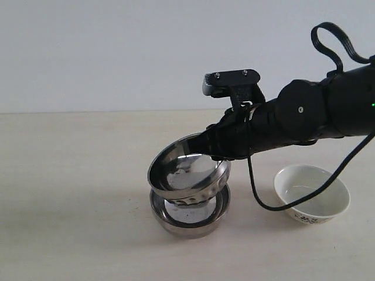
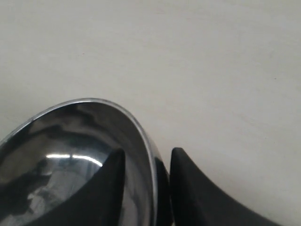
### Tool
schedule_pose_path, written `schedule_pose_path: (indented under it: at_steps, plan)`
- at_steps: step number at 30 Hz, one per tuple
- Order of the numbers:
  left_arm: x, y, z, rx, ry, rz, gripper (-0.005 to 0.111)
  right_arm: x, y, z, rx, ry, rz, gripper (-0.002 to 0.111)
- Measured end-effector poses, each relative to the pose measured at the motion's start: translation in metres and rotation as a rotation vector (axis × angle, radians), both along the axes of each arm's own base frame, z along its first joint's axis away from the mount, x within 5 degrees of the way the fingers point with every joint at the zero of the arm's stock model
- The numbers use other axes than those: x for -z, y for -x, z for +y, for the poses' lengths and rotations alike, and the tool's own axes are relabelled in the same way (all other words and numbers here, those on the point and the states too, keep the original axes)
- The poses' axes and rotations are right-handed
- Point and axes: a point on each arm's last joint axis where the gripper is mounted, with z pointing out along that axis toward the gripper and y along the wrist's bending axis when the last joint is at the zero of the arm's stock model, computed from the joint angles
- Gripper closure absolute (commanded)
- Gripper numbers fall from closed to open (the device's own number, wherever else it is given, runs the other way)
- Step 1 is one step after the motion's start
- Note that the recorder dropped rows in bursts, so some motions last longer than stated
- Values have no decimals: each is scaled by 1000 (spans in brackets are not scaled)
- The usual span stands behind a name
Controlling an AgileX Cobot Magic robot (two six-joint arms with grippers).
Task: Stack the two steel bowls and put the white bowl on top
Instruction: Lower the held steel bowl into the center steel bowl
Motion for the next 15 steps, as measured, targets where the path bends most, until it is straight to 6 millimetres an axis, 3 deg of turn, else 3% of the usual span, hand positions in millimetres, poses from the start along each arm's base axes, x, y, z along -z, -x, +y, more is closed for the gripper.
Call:
schedule_pose_path:
  at_steps: [15]
  plan:
    - [0,0,0,0,0,0,103,15,7,-7,18,10,-10,108]
